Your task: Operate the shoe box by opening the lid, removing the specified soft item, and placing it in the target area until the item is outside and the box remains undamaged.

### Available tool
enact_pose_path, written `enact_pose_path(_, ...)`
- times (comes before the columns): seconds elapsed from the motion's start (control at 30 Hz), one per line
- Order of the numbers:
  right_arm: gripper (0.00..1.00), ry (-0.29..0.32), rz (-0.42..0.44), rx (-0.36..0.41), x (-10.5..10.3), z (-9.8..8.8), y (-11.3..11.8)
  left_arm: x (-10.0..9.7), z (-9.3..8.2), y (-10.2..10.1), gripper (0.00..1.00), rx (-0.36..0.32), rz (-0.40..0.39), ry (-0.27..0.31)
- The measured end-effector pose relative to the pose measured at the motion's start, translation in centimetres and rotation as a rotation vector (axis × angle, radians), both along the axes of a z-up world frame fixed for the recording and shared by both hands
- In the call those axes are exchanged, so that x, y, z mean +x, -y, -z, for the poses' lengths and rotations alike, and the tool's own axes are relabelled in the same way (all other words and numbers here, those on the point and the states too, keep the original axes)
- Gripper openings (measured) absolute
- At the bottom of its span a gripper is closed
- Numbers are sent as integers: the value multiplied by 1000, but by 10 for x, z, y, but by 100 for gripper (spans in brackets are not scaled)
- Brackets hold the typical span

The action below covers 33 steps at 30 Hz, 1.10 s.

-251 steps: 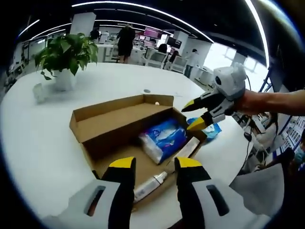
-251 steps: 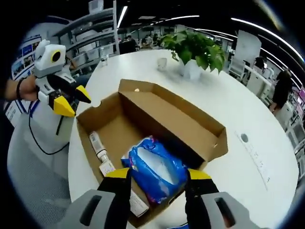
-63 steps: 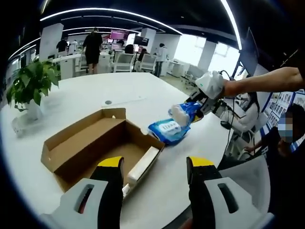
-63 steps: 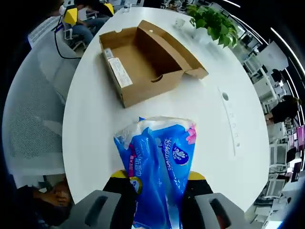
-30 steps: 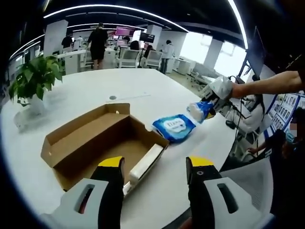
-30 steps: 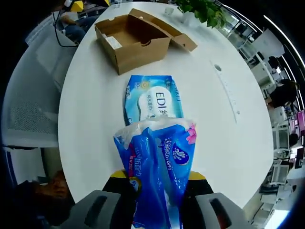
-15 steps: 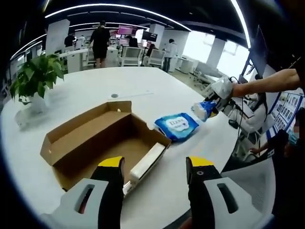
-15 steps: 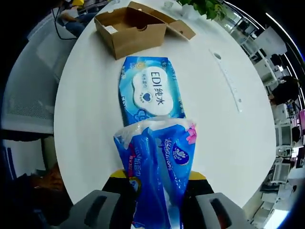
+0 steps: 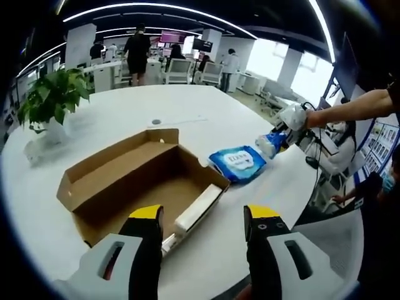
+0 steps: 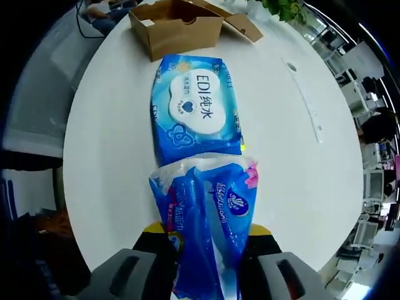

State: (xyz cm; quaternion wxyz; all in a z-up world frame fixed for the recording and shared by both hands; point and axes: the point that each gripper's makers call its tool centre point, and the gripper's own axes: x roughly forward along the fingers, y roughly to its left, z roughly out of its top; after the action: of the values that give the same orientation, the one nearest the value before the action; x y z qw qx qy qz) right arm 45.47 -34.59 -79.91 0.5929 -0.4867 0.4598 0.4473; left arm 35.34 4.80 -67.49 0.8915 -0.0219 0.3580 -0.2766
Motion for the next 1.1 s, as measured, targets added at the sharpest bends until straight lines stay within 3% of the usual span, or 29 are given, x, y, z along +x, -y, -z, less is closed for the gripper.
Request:
enact_pose_path(0.53, 38, -16, -18, -24, 6, 13, 2, -2, 6, -20, 52, 17, -49, -19)
enact_pose_path(1.1, 44, -41, -42, -46, 6, 32, 9, -6, 8, -19, 52, 31, -62, -26)
